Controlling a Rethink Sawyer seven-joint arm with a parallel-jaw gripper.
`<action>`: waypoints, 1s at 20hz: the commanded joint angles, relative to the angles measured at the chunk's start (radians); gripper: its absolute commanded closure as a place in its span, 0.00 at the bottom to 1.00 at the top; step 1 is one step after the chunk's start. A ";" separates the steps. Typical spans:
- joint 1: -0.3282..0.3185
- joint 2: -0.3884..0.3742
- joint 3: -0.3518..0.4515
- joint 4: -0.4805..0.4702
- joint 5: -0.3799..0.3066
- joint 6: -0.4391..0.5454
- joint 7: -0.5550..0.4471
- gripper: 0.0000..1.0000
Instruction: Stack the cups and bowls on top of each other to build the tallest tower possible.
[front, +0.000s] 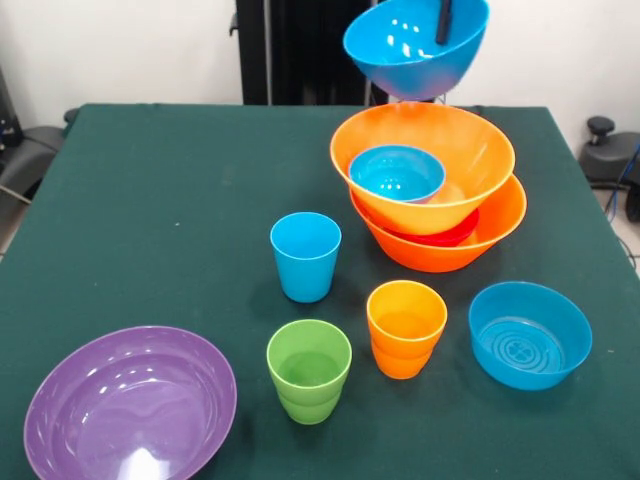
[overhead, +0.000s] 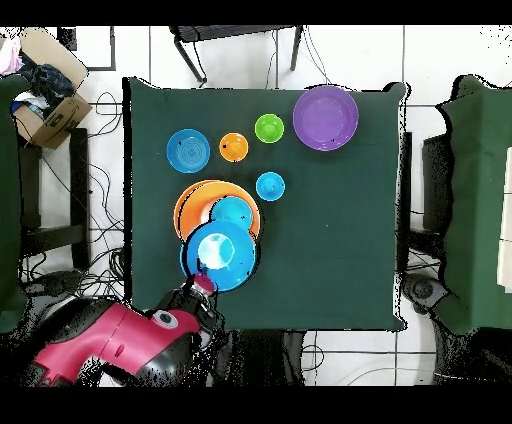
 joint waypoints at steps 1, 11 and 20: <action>-0.031 0.034 0.086 -0.132 -0.031 -0.042 0.174 1.00; -0.045 0.064 0.060 -0.197 -0.002 0.043 0.113 1.00; -0.039 0.106 0.053 -0.212 0.007 0.048 0.087 1.00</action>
